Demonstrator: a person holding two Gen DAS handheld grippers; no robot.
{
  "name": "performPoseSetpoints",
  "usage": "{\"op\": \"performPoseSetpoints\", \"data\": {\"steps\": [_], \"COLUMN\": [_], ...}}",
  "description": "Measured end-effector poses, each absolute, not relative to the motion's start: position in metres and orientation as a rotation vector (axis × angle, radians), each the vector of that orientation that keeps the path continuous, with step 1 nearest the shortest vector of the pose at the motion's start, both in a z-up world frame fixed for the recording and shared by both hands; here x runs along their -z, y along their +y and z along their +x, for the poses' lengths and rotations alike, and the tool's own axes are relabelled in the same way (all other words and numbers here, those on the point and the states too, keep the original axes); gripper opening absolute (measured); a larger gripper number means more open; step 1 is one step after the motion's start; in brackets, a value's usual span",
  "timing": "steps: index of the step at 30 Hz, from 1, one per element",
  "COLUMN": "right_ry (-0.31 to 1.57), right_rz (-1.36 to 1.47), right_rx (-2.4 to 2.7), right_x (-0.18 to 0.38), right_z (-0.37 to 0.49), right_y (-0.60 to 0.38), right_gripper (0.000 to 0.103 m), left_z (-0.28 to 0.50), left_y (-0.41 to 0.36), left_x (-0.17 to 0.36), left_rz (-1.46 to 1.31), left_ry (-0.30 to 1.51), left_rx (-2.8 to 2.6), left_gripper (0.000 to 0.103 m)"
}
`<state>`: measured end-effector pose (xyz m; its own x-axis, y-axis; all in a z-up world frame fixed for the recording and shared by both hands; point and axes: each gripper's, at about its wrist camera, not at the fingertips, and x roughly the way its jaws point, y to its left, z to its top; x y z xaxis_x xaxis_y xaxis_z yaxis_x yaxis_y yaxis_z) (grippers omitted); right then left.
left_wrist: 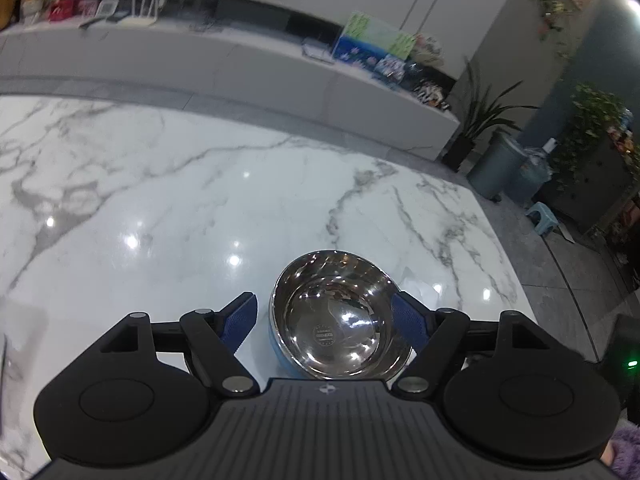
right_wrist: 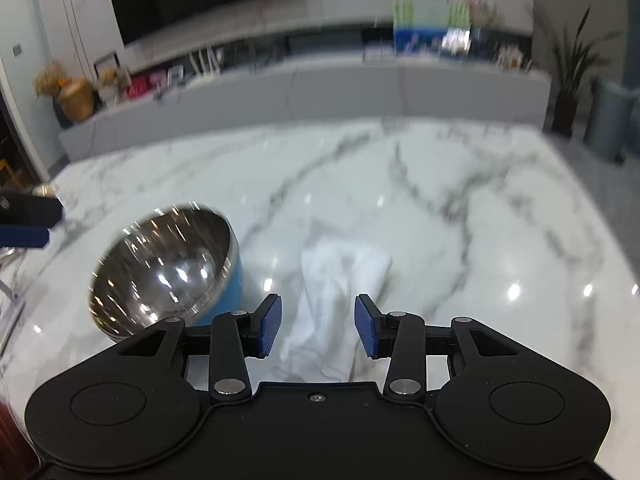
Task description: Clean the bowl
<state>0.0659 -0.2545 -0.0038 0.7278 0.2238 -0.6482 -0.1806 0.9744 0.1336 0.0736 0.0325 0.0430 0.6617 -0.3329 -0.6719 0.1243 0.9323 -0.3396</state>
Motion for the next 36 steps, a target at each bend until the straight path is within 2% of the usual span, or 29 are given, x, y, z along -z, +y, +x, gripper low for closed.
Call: {"op": "performPoseSetpoints", "data": {"steps": [3, 6, 8, 17, 20, 29, 36], "right_ry": [0.643, 0.625, 0.622, 0.612, 0.58, 0.559, 0.57], "right_rz": [0.068, 0.05, 0.028, 0.037, 0.04, 0.062, 0.063], "right_rx": [-0.226, -0.235, -0.231, -0.217, -0.206, -0.125, -0.086], "right_x": [-0.01, -0.018, -0.02, -0.021, -0.022, -0.009, -0.001], "right_z": [0.046, 0.031, 0.019, -0.013, -0.023, -0.037, -0.04], "right_y": [-0.249, -0.238, -0.229, -0.216, -0.212, -0.209, -0.207], "right_gripper": [0.064, 0.073, 0.079, 0.081, 0.101, 0.102, 0.102], "left_z": [0.06, 0.051, 0.045, 0.008, 0.0, -0.011, -0.015], "left_y": [0.038, 0.043, 0.045, 0.03, 0.023, 0.017, 0.006], "left_x": [-0.042, -0.036, -0.033, -0.01, -0.001, 0.017, 0.024], "left_rz": [-0.259, -0.243, -0.234, -0.088, -0.03, 0.046, 0.145], "left_ry": [0.764, 0.775, 0.78, 0.657, 0.656, 0.656, 0.629], "left_rx": [0.262, 0.245, 0.237, 0.147, 0.145, 0.1, 0.035], "left_gripper": [0.075, 0.075, 0.075, 0.075, 0.075, 0.075, 0.082]}}
